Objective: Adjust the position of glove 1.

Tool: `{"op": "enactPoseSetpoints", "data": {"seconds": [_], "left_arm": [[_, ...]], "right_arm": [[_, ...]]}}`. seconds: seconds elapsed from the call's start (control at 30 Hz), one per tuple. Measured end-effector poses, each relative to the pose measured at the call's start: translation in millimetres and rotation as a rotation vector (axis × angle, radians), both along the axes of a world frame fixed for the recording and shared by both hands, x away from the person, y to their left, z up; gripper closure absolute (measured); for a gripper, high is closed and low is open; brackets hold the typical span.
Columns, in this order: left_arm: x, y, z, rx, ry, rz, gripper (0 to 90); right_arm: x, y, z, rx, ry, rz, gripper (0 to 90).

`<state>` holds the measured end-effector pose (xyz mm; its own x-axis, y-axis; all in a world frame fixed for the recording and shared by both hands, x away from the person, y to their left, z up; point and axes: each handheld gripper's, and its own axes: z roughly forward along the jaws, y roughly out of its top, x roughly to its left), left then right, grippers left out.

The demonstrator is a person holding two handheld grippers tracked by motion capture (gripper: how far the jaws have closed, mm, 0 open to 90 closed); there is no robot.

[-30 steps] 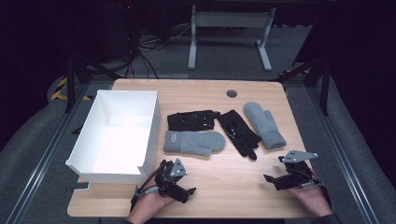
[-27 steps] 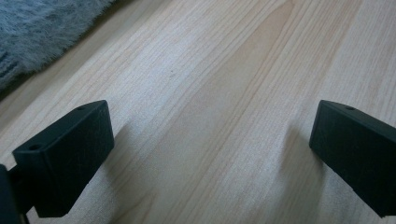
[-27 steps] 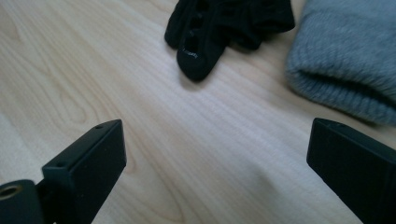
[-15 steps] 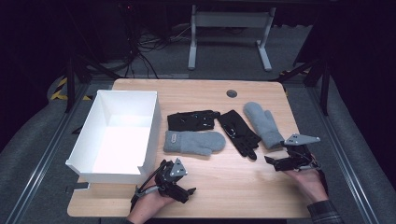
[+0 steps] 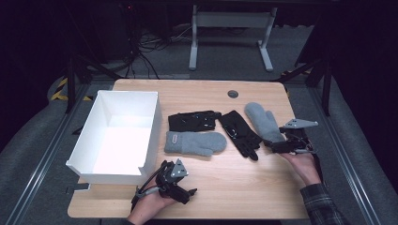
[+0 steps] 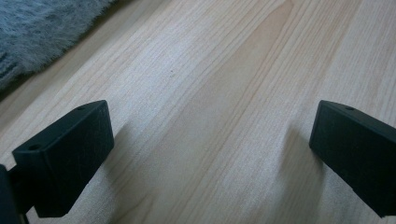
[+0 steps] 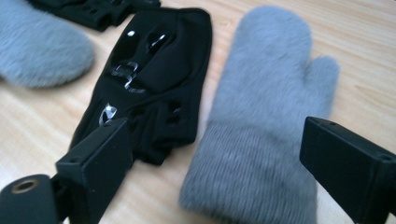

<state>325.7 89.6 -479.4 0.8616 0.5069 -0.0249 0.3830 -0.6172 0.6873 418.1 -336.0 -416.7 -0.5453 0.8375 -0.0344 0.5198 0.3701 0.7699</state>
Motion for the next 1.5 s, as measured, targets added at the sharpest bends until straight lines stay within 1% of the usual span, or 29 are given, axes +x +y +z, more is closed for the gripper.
{"op": "enactPoseSetpoints", "data": {"seconds": [0.1, 0.13, 0.17, 0.27, 0.33, 0.47, 0.53, 0.6, 0.63, 0.7, 0.73, 0.83, 0.97, 1.07, 1.17, 1.23, 1.33, 1.4, 1.5], "left_arm": [[-0.1, -0.1, 0.0, 0.002, -0.001, 0.001, 0.2], [-0.1, -0.1, 0.0, 0.002, -0.002, 0.001, 0.1], [-0.1, -0.1, 0.1, 0.003, -0.002, 0.001, 0.2], [-0.4, -0.2, 0.1, 0.003, -0.003, 0.004, 0.1], [-0.5, -0.2, 0.0, 0.002, -0.003, 0.006, 0.1], [-0.5, -0.2, 0.1, 0.002, -0.001, 0.004, 0.2], [-0.5, -0.2, 0.0, 0.002, -0.001, 0.004, 0.2], [-0.3, -0.2, 0.1, 0.002, -0.003, 0.004, 0.1], [-0.5, -0.2, 0.1, 0.002, -0.001, 0.004, 0.1], [-0.4, -0.2, 0.1, 0.003, -0.002, 0.003, 0.1], [-0.4, -0.2, 0.1, 0.003, -0.002, 0.003, 0.1], [-0.5, -0.3, 0.0, 0.001, 0.0, 0.004, 0.2], [-0.5, -0.2, 0.0, 0.001, 0.0, 0.004, 0.1], [-0.5, -0.3, 0.0, 0.001, 0.0, 0.004, 0.2], [-0.5, -0.2, 0.0, 0.001, -0.002, 0.005, 0.2], [-0.5, -0.2, 0.0, 0.001, -0.002, 0.005, 0.3], [-0.5, -0.1, 0.1, 0.002, -0.004, 0.006, 0.3], [-0.5, -0.1, 0.0, 0.002, -0.003, 0.005, 0.3], [-0.4, -0.1, 0.0, 0.001, -0.002, 0.004, 0.3]], "right_arm": [[10.9, 1.0, -0.1, -0.004, 0.002, -0.01, 12.3], [13.3, 1.0, -0.5, -0.001, -0.007, -0.011, 14.4], [15.3, 0.6, -1.0, 0.015, -0.013, -0.015, 15.8], [23.3, 0.4, -0.8, 0.0, 0.002, -0.026, 15.7], [27.7, 0.3, 0.4, 0.013, -0.002, -0.032, 15.9], [37.7, 1.8, 0.7, 0.007, -0.001, -0.047, 16.4], [43.1, 2.5, -0.4, 0.013, 0.002, -0.052, 16.6], [45.2, 2.9, -1.0, 0.012, 0.004, -0.051, 16.8], [50.8, 4.5, -4.3, 0.017, 0.008, -0.057, 17.6], [56.3, 6.1, -8.2, 0.008, 0.018, -0.058, 18.6], [56.3, 6.1, -8.2, 0.008, 0.018, -0.058, 18.6], [63.5, 7.0, -14.8, -0.003, 0.031, -0.078, 21.4], [68.6, 5.7, -23.4, -0.033, 0.048, -0.094, 27.6], [69.5, 2.0, -28.1, -0.022, 0.067, -0.097, 34.7], [69.1, 1.3, -32.0, -0.04, 0.063, -0.092, 41.9], [68.6, 0.3, -33.2, -0.04, 0.06, -0.092, 48.6], [66.1, -0.9, -34.5, -0.037, 0.053, -0.085, 62.7], [66.2, -2.2, -33.4, -0.043, 0.054, -0.077, 69.9], [65.1, -4.9, -31.6, -0.026, 0.054, -0.081, 77.1]]}}
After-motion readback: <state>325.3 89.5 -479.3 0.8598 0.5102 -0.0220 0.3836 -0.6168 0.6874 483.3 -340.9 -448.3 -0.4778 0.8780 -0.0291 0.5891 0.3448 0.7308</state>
